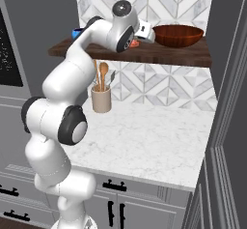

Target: Gather all objects into one cabinet and sort the glasses and bowls to opposite sides.

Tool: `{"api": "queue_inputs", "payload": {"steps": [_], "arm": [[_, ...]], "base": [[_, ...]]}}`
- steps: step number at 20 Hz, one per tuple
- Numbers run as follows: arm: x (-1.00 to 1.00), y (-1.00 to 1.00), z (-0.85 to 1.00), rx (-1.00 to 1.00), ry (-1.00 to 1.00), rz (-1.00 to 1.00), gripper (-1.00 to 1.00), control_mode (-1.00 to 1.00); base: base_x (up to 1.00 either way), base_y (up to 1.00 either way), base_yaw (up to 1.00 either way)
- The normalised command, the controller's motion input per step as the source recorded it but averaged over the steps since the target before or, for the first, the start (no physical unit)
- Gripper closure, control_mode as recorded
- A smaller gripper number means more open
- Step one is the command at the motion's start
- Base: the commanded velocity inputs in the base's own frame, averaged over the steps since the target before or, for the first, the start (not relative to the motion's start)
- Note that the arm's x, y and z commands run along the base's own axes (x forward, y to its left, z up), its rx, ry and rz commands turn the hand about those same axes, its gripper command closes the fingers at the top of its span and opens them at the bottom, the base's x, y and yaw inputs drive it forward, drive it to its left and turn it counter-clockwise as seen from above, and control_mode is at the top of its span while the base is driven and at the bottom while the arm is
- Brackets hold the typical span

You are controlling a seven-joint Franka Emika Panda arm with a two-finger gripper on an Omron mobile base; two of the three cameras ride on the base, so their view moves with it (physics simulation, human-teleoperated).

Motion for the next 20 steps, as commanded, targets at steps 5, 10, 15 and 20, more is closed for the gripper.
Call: {"api": "queue_inputs", "payload": {"steps": [5, 10, 15, 20], "arm": [[-0.03, 0.0, 0.0, 0.01, -0.02, 0.03, 1.0, -1.0], [-0.35, 0.42, 0.0, 0.01, -0.06, 0.04, 1.0, -1.0], [-0.13, 0.92, 0.0, 0.0, -0.03, 0.02, 1.0, -1.0], [0.22, 0.81, 0.0, 0.0, -0.01, 0.0, 1.0, -1.0]], "base": [[0.0, 0.0, 0.0], [0.0, 0.0, 0.0], [0.0, 0.0, 0.0], [0.0, 0.0, 0.0]]}}
